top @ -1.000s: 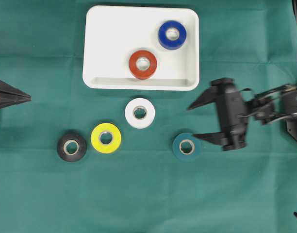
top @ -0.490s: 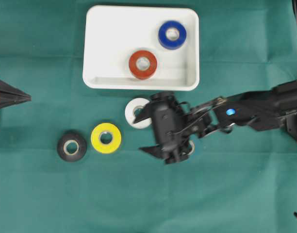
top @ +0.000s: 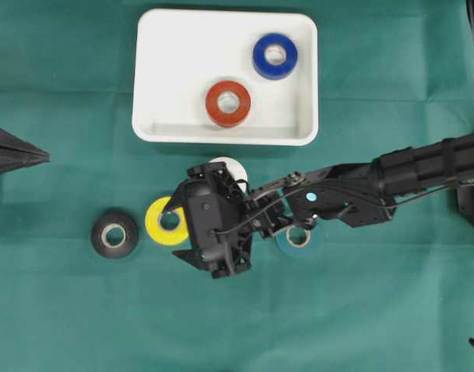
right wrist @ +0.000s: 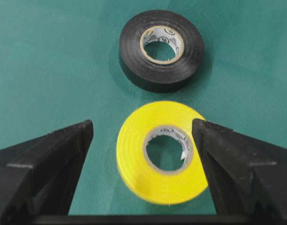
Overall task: Put the tape into the white case with the right arm.
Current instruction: 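Move the right gripper over the yellow tape roll, then lower the right gripper onto the yellow roll's rim and close, then lift the yellow roll and carry it into the white tray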
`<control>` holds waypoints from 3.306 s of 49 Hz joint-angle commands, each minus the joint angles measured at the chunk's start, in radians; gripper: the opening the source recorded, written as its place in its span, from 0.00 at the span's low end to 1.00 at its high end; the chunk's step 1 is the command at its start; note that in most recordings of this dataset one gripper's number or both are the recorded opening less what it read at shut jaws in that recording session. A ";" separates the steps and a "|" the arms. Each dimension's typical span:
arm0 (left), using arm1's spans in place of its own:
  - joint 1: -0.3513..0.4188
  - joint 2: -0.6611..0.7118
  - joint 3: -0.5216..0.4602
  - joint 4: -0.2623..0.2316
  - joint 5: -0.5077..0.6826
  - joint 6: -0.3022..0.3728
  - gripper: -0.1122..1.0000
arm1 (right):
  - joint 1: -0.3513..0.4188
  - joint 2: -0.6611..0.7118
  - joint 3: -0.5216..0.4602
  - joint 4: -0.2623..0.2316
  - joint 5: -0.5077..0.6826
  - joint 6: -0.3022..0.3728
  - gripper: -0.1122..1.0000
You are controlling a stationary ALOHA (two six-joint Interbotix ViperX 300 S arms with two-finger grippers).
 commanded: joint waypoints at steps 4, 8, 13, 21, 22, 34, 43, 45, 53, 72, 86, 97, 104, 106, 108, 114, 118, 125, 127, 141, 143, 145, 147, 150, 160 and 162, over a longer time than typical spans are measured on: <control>0.000 0.008 -0.008 -0.002 -0.005 0.000 0.11 | 0.006 0.006 -0.054 -0.002 0.025 0.025 0.57; 0.000 0.008 -0.005 -0.002 -0.005 0.000 0.11 | 0.006 0.014 -0.061 0.000 0.034 0.038 0.57; 0.000 0.008 -0.005 -0.003 -0.005 0.000 0.11 | 0.008 0.023 -0.066 -0.002 0.060 0.058 0.57; 0.002 0.008 -0.005 -0.002 -0.005 0.000 0.11 | 0.026 0.038 -0.087 0.000 0.192 0.067 0.57; 0.000 0.008 -0.005 -0.002 -0.005 0.000 0.11 | 0.029 0.041 -0.092 -0.002 0.213 0.067 0.57; 0.000 0.008 -0.005 -0.002 -0.005 0.000 0.11 | 0.049 0.071 -0.140 -0.002 0.304 0.067 0.57; 0.000 0.008 -0.005 -0.002 -0.005 0.000 0.11 | 0.055 0.087 -0.152 0.002 0.295 0.067 0.57; 0.000 0.008 -0.005 -0.002 -0.005 0.000 0.11 | 0.055 0.094 -0.153 0.002 0.290 0.067 0.57; 0.000 0.008 -0.005 -0.002 -0.005 0.000 0.11 | 0.057 0.110 -0.163 0.002 0.284 0.071 0.57; 0.002 0.008 0.003 -0.002 -0.005 0.000 0.11 | 0.074 0.120 -0.184 0.000 0.285 0.067 0.56; 0.003 0.008 0.006 -0.002 -0.005 0.000 0.11 | 0.084 0.135 -0.189 -0.021 0.290 0.066 0.33; 0.005 0.008 0.005 -0.002 -0.005 0.000 0.11 | 0.084 0.152 -0.189 -0.021 0.291 0.066 0.11; 0.005 0.008 0.003 -0.002 -0.005 0.000 0.11 | 0.084 0.150 -0.190 -0.021 0.293 0.064 0.11; 0.005 0.008 0.003 -0.002 -0.005 0.000 0.11 | 0.084 0.150 -0.190 -0.021 0.293 0.064 0.11; 0.005 0.008 0.003 -0.002 -0.005 0.000 0.11 | 0.084 0.149 -0.192 -0.021 0.295 0.064 0.11; 0.005 0.008 0.003 -0.002 -0.005 -0.002 0.10 | 0.084 0.133 -0.192 -0.021 0.314 0.064 0.11; 0.005 0.008 0.003 -0.002 -0.005 0.000 0.11 | 0.084 0.114 -0.192 -0.021 0.345 0.064 0.11; 0.005 0.008 0.005 -0.002 -0.005 0.000 0.11 | 0.089 0.064 -0.190 -0.020 0.388 0.064 0.11; 0.005 0.008 0.006 -0.002 -0.005 0.000 0.11 | 0.089 0.049 -0.192 -0.020 0.397 0.064 0.11; 0.005 0.008 0.008 -0.002 -0.005 0.000 0.11 | 0.091 -0.025 -0.192 -0.017 0.440 0.066 0.11; 0.005 0.008 0.008 -0.002 -0.005 0.000 0.11 | 0.087 -0.025 -0.190 -0.017 0.442 0.067 0.11; 0.005 0.008 0.008 -0.002 -0.005 0.000 0.11 | 0.086 -0.025 -0.190 -0.017 0.443 0.067 0.11; 0.005 0.008 0.008 -0.002 -0.005 0.000 0.11 | 0.081 -0.025 -0.190 -0.017 0.446 0.069 0.11; 0.005 0.008 0.008 -0.002 -0.005 0.000 0.11 | 0.071 -0.026 -0.190 -0.018 0.453 0.069 0.11; 0.005 0.008 0.008 -0.002 -0.005 0.000 0.11 | -0.014 -0.031 -0.190 -0.021 0.460 0.063 0.11; 0.005 0.008 0.008 -0.002 -0.005 0.000 0.11 | -0.035 -0.031 -0.190 -0.021 0.462 0.061 0.11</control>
